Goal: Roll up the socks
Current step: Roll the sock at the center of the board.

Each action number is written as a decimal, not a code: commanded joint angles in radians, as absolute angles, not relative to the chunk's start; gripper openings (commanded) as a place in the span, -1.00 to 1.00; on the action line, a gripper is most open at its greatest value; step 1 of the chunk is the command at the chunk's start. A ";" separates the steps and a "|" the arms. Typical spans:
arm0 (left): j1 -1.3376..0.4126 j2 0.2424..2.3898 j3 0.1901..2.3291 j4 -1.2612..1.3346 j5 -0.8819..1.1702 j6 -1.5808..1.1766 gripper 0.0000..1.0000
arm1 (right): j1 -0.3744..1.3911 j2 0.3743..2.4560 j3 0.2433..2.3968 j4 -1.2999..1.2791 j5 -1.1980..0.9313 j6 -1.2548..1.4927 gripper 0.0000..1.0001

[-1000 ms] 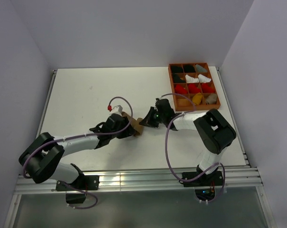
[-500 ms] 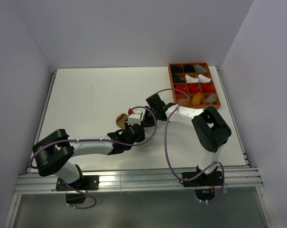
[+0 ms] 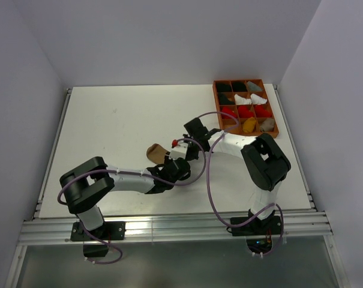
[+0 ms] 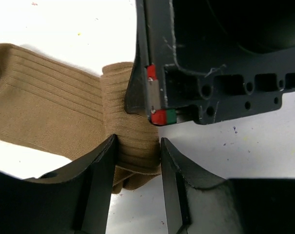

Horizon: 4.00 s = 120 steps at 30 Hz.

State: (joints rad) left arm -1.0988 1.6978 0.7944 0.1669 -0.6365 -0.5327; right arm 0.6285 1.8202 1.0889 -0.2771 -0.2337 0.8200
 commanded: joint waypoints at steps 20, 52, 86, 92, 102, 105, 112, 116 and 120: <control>-0.971 1.631 0.799 0.032 -0.289 -0.715 -0.91 | 0.578 1.603 0.827 0.131 -0.314 0.933 0.16; -0.489 1.825 0.706 0.186 0.426 -0.811 -0.78 | 0.563 1.841 0.541 0.922 -0.373 1.109 0.19; -0.511 1.452 0.623 0.239 -0.063 -0.650 -0.05 | 0.565 1.796 0.729 0.511 -0.459 0.936 -1.00; -0.523 1.614 0.692 0.293 -0.081 -0.637 -0.18 | 0.563 1.816 0.730 0.515 -0.465 0.950 -1.00; -0.537 1.690 0.675 0.203 -0.259 -0.800 -0.35 | 0.540 1.778 0.690 0.540 -0.479 0.988 -1.00; -0.537 1.706 0.658 0.163 -0.294 -0.863 -0.38 | 0.525 1.750 0.660 0.555 -0.485 0.999 -1.00; -0.537 1.730 0.641 0.146 -0.298 -0.928 -0.42 | 0.489 1.678 0.554 0.639 -0.482 1.038 -1.00; -0.537 1.714 0.626 0.188 -0.267 -0.928 -0.42 | 0.454 1.693 0.532 0.661 -0.514 1.023 -1.00; -0.537 1.692 0.646 0.161 -0.270 -0.913 -0.41 | 0.449 1.724 0.503 0.705 -0.526 1.035 -1.00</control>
State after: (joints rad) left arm -0.5449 1.6703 0.6720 0.3168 -0.2253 -0.9379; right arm 0.4644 1.7069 0.5369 0.6643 -0.5030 1.0328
